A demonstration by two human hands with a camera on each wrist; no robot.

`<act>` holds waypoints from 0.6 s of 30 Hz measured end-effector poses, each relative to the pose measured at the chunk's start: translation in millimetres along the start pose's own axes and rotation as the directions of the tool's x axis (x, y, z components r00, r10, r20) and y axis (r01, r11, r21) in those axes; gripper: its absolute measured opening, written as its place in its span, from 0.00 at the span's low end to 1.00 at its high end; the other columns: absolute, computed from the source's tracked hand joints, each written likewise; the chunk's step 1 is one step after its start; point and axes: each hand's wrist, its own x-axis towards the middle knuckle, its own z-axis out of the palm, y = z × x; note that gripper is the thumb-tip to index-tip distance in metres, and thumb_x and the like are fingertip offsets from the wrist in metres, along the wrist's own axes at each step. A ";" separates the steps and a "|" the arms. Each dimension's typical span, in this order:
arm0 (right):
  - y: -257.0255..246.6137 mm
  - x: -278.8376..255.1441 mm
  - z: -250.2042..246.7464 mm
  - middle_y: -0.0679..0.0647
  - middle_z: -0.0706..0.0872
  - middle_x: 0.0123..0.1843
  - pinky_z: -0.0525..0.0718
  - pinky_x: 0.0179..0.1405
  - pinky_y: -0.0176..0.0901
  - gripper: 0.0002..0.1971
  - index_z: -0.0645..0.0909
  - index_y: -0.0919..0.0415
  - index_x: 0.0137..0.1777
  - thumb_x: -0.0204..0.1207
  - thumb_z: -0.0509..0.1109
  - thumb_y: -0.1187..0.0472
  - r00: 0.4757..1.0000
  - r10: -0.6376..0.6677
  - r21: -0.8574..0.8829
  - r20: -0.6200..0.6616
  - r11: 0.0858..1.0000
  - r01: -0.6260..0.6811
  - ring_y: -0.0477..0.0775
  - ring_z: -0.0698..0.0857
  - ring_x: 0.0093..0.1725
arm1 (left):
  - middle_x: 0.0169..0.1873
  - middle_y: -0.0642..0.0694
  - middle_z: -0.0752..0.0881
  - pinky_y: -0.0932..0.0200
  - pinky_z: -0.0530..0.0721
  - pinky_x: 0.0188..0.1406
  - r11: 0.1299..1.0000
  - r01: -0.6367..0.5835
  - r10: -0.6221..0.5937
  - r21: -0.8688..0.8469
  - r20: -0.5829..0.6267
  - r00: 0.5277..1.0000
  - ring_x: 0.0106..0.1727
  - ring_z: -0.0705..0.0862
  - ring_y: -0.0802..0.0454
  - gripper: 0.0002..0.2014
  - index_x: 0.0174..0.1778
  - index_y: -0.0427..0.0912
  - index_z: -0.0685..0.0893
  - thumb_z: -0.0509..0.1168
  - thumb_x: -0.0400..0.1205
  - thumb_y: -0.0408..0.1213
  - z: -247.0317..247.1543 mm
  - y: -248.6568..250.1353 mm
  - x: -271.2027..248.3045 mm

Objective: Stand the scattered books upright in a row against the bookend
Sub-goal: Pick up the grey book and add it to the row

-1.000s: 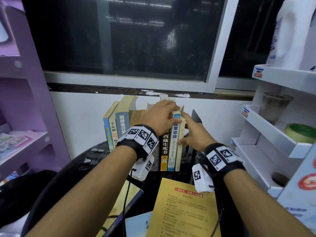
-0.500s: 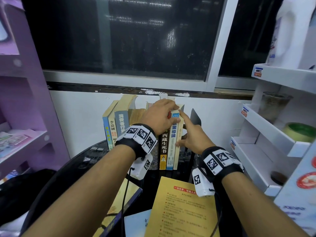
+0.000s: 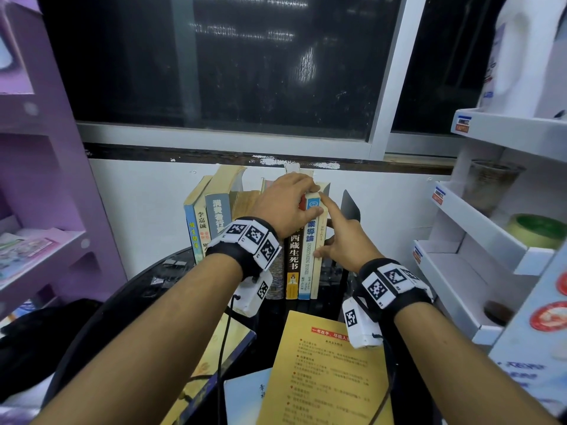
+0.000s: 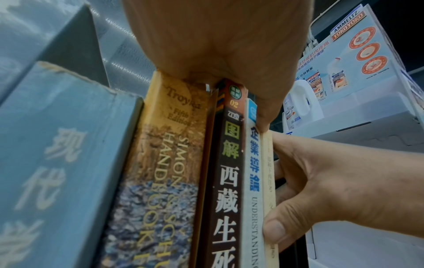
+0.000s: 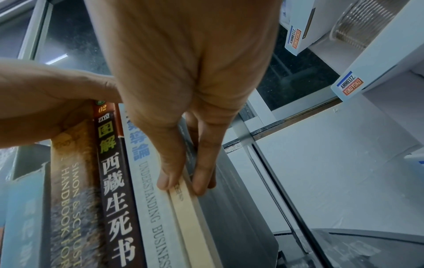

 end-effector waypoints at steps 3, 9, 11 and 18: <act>-1.5 0.0 -0.2 0.55 0.84 0.65 0.88 0.58 0.57 0.56 0.39 0.34 0.82 0.73 0.76 0.70 1.000 0.007 -0.012 0.010 1.000 -0.007 0.55 0.88 0.59 | 0.69 0.51 0.77 0.60 0.68 0.64 1.000 -0.003 0.003 0.000 -0.001 1.000 0.70 0.73 0.53 0.23 0.69 0.47 0.77 0.65 0.80 0.53 0.0 0.6 -0.3; -4.7 -6.4 -3.5 0.52 0.81 0.70 0.88 0.55 0.51 0.55 0.36 0.36 0.83 0.75 0.74 0.70 0.999 0.031 0.030 0.022 0.999 -0.032 0.56 0.87 0.60 | 0.69 0.51 0.77 0.60 0.69 0.64 1.000 0.002 -0.002 -0.014 -0.004 1.000 0.69 0.74 0.54 0.22 0.67 0.48 0.78 0.65 0.79 0.53 0.1 1.7 -1.4; -6.5 -8.2 -5.8 0.51 0.81 0.70 0.88 0.54 0.50 0.54 0.37 0.36 0.83 0.76 0.74 0.69 0.999 0.035 0.048 0.025 0.998 -0.037 0.55 0.88 0.58 | 0.72 0.51 0.75 0.58 0.69 0.67 1.000 0.019 -0.018 -0.023 0.029 0.999 0.71 0.72 0.54 0.22 0.68 0.49 0.77 0.65 0.80 0.53 -2.1 3.8 -0.8; -15.2 -17.0 -13.3 0.52 0.80 0.72 0.88 0.57 0.50 0.52 0.39 0.42 0.84 0.75 0.74 0.68 0.999 0.034 0.018 0.029 0.999 -0.034 0.55 0.88 0.59 | 0.76 0.53 0.70 0.53 0.69 0.70 0.987 0.064 -0.061 -0.148 0.027 0.998 0.74 0.69 0.54 0.23 0.72 0.52 0.75 0.65 0.81 0.48 -11.2 13.1 -11.0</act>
